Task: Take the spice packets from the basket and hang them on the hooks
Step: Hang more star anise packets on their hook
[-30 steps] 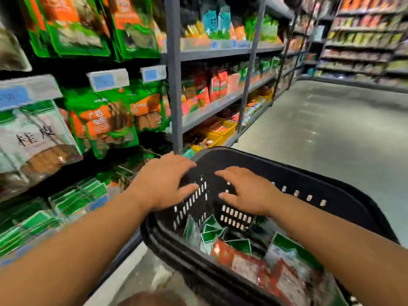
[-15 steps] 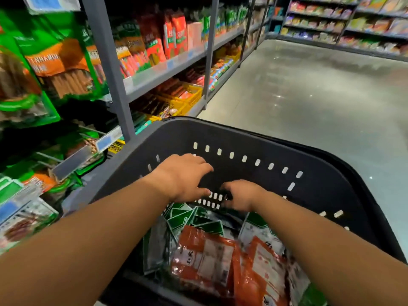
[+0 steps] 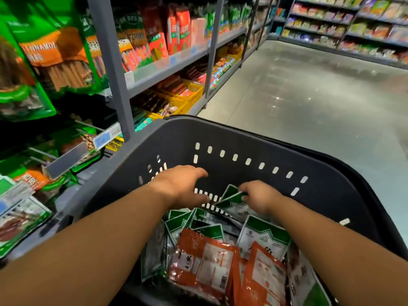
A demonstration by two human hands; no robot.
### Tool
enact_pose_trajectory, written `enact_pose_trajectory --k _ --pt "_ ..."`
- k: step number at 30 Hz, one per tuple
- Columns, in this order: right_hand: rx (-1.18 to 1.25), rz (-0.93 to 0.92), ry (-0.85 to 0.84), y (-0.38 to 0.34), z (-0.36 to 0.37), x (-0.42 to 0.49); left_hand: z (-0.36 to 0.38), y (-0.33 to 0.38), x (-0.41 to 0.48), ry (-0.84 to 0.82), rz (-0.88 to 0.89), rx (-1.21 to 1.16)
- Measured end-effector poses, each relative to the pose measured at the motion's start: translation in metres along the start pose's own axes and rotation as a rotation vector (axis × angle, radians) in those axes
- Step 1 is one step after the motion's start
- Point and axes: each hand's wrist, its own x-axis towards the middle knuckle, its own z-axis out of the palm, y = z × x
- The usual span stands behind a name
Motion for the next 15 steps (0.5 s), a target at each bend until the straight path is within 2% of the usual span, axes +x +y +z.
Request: enact_pose_trajectory --k 9,11,15 --pt "0.473 -0.087 0.254 -0.002 -0.073 -0.061 0.0 -0.005 -0.005 0.153 -0.085 -0.522" --pt "0.668 -0.092 0.275 -0.003 -0.078 -0.07 0.002 -0.004 -0.005 0.164 -0.093 -0.694" --pt "1.249 -0.095 0.24 -0.014 -0.081 -0.077 0.007 -0.007 -0.002 0.094 -0.013 -1.004"
